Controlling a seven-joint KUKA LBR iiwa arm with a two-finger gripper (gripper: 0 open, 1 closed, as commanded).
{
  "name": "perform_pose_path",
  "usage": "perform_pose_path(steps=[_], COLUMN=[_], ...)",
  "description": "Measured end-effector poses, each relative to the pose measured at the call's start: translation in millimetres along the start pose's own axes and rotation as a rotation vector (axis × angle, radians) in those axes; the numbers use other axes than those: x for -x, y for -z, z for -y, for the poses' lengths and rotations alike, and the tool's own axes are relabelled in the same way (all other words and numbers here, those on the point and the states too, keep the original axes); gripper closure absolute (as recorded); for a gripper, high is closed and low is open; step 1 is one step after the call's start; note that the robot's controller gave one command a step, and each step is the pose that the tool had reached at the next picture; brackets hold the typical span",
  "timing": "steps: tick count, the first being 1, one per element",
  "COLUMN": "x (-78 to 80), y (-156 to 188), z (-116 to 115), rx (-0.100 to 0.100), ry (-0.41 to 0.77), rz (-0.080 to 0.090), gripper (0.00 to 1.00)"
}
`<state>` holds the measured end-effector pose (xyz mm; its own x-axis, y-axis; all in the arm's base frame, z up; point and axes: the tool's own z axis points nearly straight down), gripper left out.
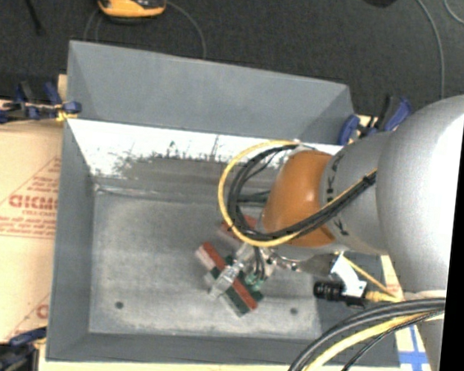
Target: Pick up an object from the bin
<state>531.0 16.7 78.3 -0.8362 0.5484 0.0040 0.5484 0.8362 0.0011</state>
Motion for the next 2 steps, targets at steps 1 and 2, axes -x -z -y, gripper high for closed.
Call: perform_pose_path(steps=[1, 2], x=[0.1, -0.4], y=[0.2, 3.1], z=[-0.2, -0.2], rx=[0.000, 0.001], ry=[0.000, 0.002], rz=[0.000, 0.001], gripper=[1.00, 1.00])
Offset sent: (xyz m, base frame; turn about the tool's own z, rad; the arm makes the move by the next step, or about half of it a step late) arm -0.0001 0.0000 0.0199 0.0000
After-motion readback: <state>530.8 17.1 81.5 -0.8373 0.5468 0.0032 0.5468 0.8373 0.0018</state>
